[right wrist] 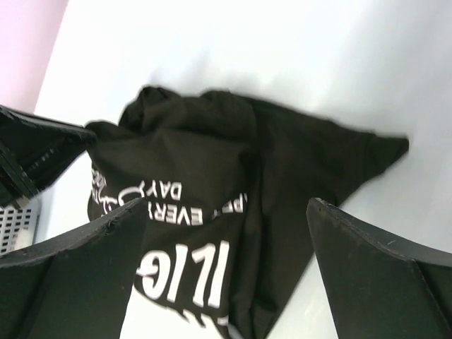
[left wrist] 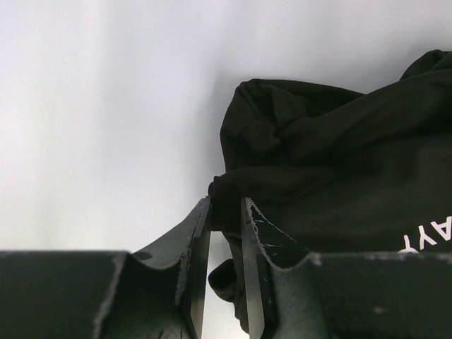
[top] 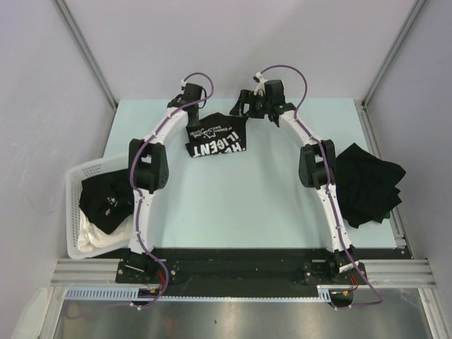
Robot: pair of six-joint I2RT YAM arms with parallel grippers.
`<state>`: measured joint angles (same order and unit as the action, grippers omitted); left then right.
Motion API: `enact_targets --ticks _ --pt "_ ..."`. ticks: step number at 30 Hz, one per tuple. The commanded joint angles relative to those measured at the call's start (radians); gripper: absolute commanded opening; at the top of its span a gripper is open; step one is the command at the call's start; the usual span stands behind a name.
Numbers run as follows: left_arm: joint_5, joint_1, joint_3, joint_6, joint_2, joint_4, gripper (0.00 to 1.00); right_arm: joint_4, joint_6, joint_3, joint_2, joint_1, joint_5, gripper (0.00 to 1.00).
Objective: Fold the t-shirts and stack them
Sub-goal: Fold the tshirt
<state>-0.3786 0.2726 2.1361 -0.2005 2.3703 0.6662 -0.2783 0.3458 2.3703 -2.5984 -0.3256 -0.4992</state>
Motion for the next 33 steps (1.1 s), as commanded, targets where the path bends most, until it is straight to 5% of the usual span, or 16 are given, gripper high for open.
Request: enact_targets --ticks 1,16,21,33 --pt "0.033 -0.007 -0.005 -0.002 -0.034 -0.014 0.28 0.080 0.019 0.104 -0.060 -0.007 -0.038 1.00" --pt "0.147 -0.007 -0.094 -0.062 -0.201 0.007 0.29 0.268 0.168 0.127 -0.178 -0.015 -0.119 1.00" --pt "0.158 -0.007 -0.137 -0.070 -0.227 0.004 0.29 0.327 0.196 0.138 -0.193 -0.020 -0.136 0.93" --pt "0.155 -0.007 -0.200 -0.074 -0.249 -0.011 0.29 0.337 0.200 0.144 -0.172 -0.024 -0.141 0.89"
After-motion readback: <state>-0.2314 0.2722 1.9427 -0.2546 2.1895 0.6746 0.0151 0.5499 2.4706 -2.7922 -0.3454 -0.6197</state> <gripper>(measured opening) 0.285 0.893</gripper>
